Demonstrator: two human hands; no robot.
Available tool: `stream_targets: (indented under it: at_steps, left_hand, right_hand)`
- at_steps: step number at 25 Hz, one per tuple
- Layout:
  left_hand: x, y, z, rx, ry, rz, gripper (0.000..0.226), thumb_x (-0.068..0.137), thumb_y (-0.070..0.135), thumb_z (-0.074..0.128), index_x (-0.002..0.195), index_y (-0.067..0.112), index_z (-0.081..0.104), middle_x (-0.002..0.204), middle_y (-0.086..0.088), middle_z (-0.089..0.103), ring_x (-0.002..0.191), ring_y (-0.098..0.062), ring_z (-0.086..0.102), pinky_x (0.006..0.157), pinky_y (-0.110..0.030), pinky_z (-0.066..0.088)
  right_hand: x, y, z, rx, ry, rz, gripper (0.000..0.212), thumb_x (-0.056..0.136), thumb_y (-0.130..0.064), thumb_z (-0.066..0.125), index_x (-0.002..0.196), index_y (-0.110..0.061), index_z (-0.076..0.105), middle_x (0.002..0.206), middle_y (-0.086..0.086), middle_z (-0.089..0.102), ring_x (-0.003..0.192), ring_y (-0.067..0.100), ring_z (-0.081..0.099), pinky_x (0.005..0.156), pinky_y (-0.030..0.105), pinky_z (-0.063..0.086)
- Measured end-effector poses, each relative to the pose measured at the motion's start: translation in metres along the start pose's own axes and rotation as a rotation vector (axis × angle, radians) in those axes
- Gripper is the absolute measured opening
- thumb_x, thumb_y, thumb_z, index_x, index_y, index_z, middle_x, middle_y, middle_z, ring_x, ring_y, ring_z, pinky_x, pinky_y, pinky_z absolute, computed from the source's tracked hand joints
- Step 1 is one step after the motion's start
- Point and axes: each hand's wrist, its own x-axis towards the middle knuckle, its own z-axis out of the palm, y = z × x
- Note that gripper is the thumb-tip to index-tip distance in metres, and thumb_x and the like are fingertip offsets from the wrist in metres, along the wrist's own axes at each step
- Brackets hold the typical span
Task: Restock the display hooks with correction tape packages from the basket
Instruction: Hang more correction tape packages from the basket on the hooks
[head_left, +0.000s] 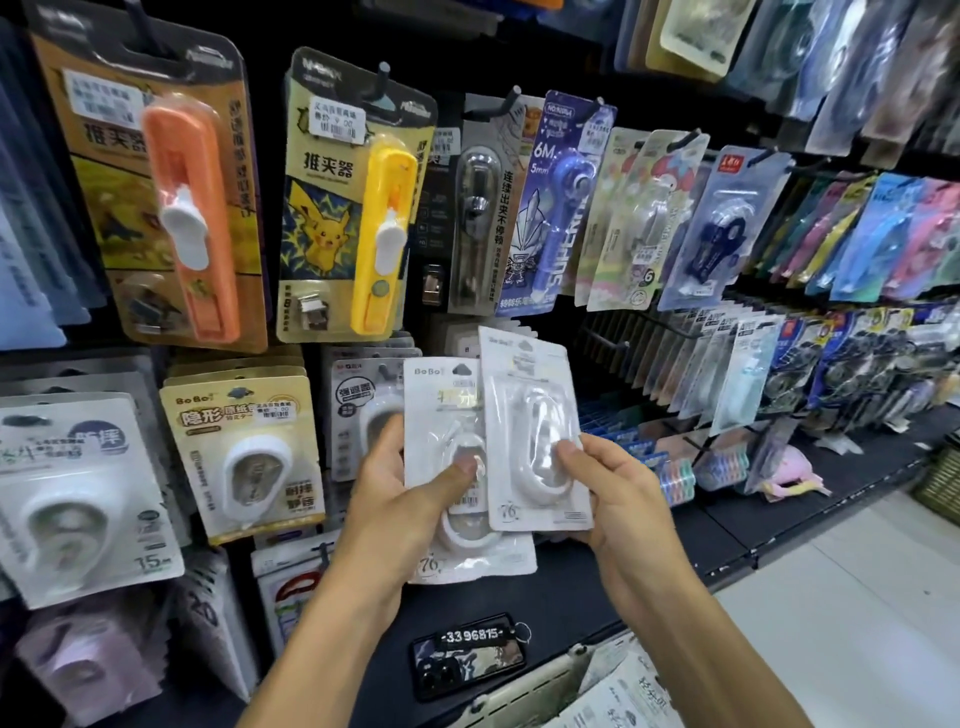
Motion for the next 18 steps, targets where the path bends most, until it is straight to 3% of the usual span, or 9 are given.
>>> stream_targets:
  at_steps: [2, 4, 6, 9, 11, 13, 15, 17, 18]
  left_hand:
    - [-0.002, -0.002, -0.003, 0.045, 0.077, -0.013, 0.039, 0.088, 0.004, 0.074, 0.117, 0.029, 0.066, 0.106, 0.007, 0.079, 0.097, -0.014, 0.076, 0.08, -0.031, 0.059]
    - [-0.002, -0.002, -0.006, 0.092, 0.135, -0.001, 0.038, 0.088, 0.005, 0.076, 0.111, 0.033, 0.067, 0.102, 0.012, 0.079, 0.093, -0.01, 0.076, 0.08, -0.03, 0.057]
    - [-0.003, -0.001, -0.007, 0.214, 0.204, 0.035, 0.035, 0.088, 0.009, 0.077, 0.105, 0.038, 0.067, 0.097, 0.017, 0.078, 0.088, -0.003, 0.075, 0.076, -0.027, 0.056]
    - [-0.012, -0.004, -0.003, 0.488, 0.351, 0.082, 0.027, 0.088, 0.021, 0.076, 0.105, 0.039, 0.064, 0.092, 0.021, 0.075, 0.082, -0.001, 0.071, 0.064, -0.02, 0.053]
    - [-0.022, -0.003, -0.004, 0.703, 0.435, 0.152, 0.033, 0.083, 0.038, 0.073, 0.114, 0.037, 0.06, 0.095, 0.023, 0.072, 0.087, -0.008, 0.069, 0.07, -0.028, 0.054]
    - [-0.025, -0.001, -0.007, 0.655, 0.455, 0.243, 0.041, 0.077, 0.049, 0.066, 0.116, 0.04, 0.057, 0.099, 0.024, 0.072, 0.092, -0.005, 0.069, 0.078, -0.035, 0.056]
    - [-0.017, 0.0, -0.006, 0.433, 0.356, 0.259, 0.038, 0.08, 0.043, 0.068, 0.115, 0.043, 0.056, 0.107, 0.022, 0.073, 0.1, -0.004, 0.07, 0.089, -0.042, 0.058]
    - [-0.007, 0.001, 0.005, 0.227, 0.13, 0.188, 0.039, 0.084, 0.034, 0.071, 0.119, 0.041, 0.056, 0.116, 0.016, 0.074, 0.109, -0.009, 0.071, 0.096, -0.047, 0.057]
    - [-0.003, 0.001, 0.011, 0.201, 0.027, 0.169, 0.04, 0.086, 0.034, 0.07, 0.122, 0.039, 0.056, 0.118, 0.014, 0.073, 0.111, -0.009, 0.07, 0.098, -0.046, 0.057]
  right_hand:
    - [0.0, 0.002, -0.01, -0.114, 0.086, -0.017, 0.013, 0.093, -0.023, 0.069, 0.105, -0.021, 0.075, 0.091, 0.003, 0.077, 0.067, 0.015, 0.068, 0.053, 0.031, 0.052]
    - [0.002, 0.002, -0.016, -0.181, 0.122, -0.08, 0.013, 0.093, -0.027, 0.069, 0.103, -0.03, 0.076, 0.081, -0.006, 0.075, 0.053, 0.005, 0.059, 0.041, 0.018, 0.041]
    - [0.012, 0.001, -0.015, -0.258, 0.108, -0.146, 0.015, 0.092, -0.032, 0.071, 0.107, -0.037, 0.072, 0.083, -0.009, 0.076, 0.055, 0.003, 0.063, 0.044, 0.015, 0.041]
    - [0.036, 0.004, -0.011, -0.347, 0.213, -0.034, 0.042, 0.089, -0.038, 0.075, 0.124, -0.031, 0.052, 0.099, 0.001, 0.067, 0.058, 0.015, 0.063, 0.05, 0.028, 0.046]
    - [0.041, 0.01, -0.014, -0.348, 0.246, 0.049, 0.045, 0.091, -0.029, 0.074, 0.126, -0.025, 0.046, 0.107, 0.003, 0.059, 0.067, 0.019, 0.066, 0.055, 0.033, 0.054]
    - [0.032, 0.018, -0.017, -0.506, 0.266, -0.054, 0.039, 0.09, -0.035, 0.071, 0.119, -0.032, 0.047, 0.116, -0.003, 0.058, 0.086, 0.013, 0.066, 0.073, 0.041, 0.058]
    - [0.015, 0.023, -0.011, -0.43, 0.083, -0.204, 0.032, 0.081, -0.049, 0.072, 0.103, -0.039, 0.051, 0.116, -0.012, 0.064, 0.095, 0.006, 0.066, 0.085, 0.039, 0.057]
    - [0.003, 0.026, 0.004, -0.202, -0.23, -0.217, 0.034, 0.077, -0.04, 0.078, 0.1, -0.034, 0.054, 0.118, -0.004, 0.07, 0.105, 0.014, 0.07, 0.087, 0.035, 0.058]
    - [0.002, 0.026, 0.01, -0.139, -0.305, -0.211, 0.037, 0.078, -0.03, 0.081, 0.104, -0.03, 0.054, 0.118, 0.002, 0.072, 0.106, 0.02, 0.071, 0.086, 0.033, 0.059]
